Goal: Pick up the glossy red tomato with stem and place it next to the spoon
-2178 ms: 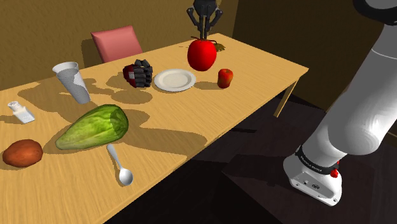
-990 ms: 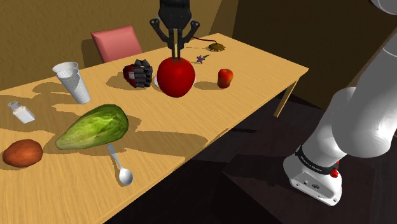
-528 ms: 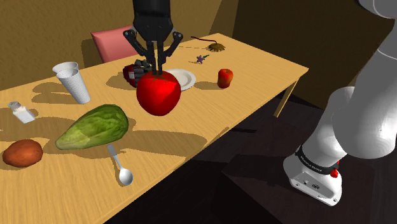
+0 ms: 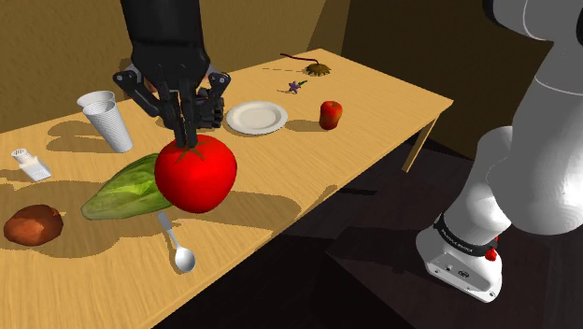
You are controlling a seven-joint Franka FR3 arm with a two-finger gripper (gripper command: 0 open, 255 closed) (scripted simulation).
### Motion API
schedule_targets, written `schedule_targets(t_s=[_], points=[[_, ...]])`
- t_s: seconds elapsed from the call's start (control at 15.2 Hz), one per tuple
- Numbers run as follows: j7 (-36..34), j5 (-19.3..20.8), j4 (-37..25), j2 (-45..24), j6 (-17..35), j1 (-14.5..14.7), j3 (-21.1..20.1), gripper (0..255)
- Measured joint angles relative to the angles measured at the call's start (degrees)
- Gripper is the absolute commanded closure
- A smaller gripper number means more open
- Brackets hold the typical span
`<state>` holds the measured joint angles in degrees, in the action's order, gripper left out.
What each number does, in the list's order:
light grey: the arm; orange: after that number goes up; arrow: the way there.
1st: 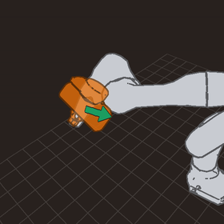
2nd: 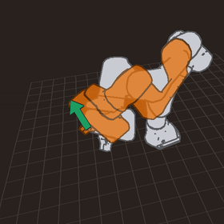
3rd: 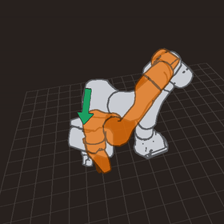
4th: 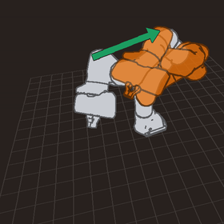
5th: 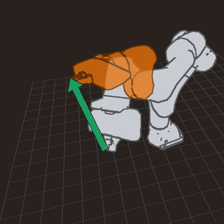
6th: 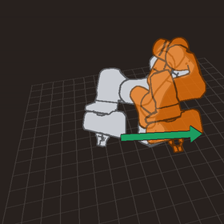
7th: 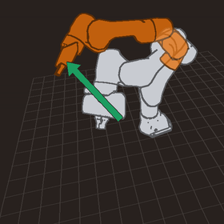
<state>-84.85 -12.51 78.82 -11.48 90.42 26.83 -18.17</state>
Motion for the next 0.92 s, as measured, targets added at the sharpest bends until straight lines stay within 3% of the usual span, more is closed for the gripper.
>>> schedule_targets(t_s=[0.13,0.92], points=[[-0.9,0.4,-0.5,-1.0,0.7,0.7,-0.3,255],[1.1,-0.3,10.3,0.3,10.0,0.7,-0.3,255]])
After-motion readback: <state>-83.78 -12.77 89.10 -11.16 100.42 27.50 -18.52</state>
